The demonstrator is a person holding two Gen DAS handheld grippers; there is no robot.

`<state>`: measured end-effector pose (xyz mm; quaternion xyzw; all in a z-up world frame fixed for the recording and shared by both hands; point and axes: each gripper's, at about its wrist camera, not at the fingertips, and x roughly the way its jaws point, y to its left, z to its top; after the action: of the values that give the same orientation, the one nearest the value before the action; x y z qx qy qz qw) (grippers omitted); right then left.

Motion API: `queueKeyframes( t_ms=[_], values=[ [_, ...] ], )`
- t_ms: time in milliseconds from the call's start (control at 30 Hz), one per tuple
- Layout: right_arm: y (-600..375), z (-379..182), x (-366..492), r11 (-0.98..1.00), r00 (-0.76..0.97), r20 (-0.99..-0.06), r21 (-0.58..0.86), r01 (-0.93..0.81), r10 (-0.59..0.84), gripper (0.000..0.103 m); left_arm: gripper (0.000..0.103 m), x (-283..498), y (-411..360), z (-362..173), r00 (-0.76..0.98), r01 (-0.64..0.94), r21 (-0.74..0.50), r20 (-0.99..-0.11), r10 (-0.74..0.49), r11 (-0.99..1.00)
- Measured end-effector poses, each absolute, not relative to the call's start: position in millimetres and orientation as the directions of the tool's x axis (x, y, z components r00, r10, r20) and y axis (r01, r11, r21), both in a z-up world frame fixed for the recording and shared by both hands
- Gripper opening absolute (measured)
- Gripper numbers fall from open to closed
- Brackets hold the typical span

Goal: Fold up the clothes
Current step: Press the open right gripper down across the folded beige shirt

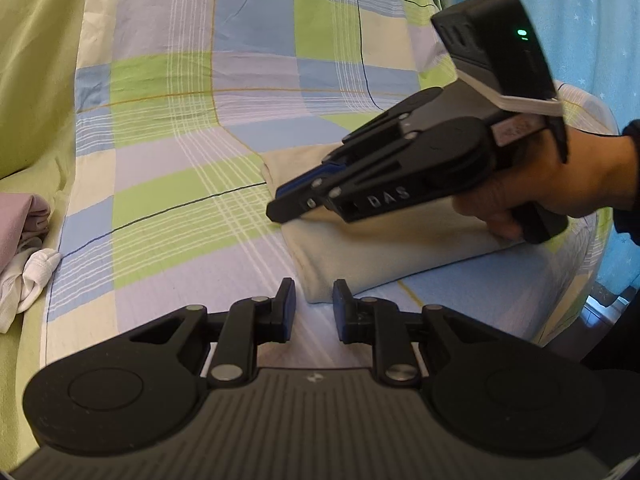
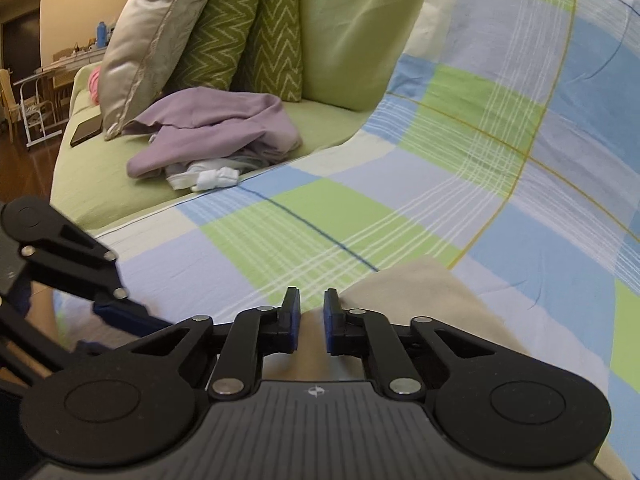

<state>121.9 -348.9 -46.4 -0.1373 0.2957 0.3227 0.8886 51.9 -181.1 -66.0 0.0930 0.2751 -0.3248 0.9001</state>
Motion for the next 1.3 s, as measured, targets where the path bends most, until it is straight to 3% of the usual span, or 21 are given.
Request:
queueKeyframes(
  t_ms=[200, 367, 533, 667, 900, 1100, 1200, 1300],
  values=[
    [-355.3, -45.5, 141.6, 0.780, 0.643, -0.593, -0.040, -0.624, 0.484, 0.000, 0.018, 53.6, -182.4, -65.0, 0.634, 0.637, -0.011, -0.563, -0.531, 0.771],
    [-363.6, -22.3, 126.2, 0.804, 0.693, -0.540, -0.048, -0.592, 0.478, 0.008, 0.017, 53.5, -184.3, -54.0, 0.636, 0.637, -0.042, -0.536, -0.555, 0.770],
    [-369.6, -42.6, 127.6, 0.812, 0.654, -0.627, -0.056, -0.581, 0.424, 0.009, 0.017, 59.1, -192.7, -58.1, 0.633, 0.636, -0.032, -0.550, -0.544, 0.771],
    [-367.4, -43.3, 141.9, 0.838, 0.687, -0.606, -0.061, -0.543, 0.401, 0.010, 0.019, 63.8, -198.5, -62.3, 0.631, 0.632, -0.024, -0.566, -0.531, 0.775],
    [-369.1, -47.8, 161.7, 0.861, 0.722, -0.578, -0.065, -0.504, 0.380, 0.013, 0.019, 68.1, -193.7, -57.3, 0.618, 0.620, -0.086, -0.558, -0.553, 0.780],
    [-381.8, -18.2, 143.4, 0.884, 0.744, -0.533, 0.016, -0.467, 0.403, 0.012, 0.019, 72.0, -188.2, -51.0, 0.607, 0.610, -0.145, -0.545, -0.578, 0.779],
    [-374.6, -30.5, 148.0, 0.890, 0.711, -0.609, -0.016, -0.456, 0.353, 0.012, 0.018, 77.9, -192.8, -55.1, 0.603, 0.612, -0.130, -0.562, -0.566, 0.780],
    [-371.3, -45.5, 161.6, 0.897, 0.708, -0.624, -0.026, -0.441, 0.330, 0.010, 0.020, 82.2, -198.2, -60.7, 0.604, 0.613, -0.106, -0.576, -0.551, 0.783]
  ],
)
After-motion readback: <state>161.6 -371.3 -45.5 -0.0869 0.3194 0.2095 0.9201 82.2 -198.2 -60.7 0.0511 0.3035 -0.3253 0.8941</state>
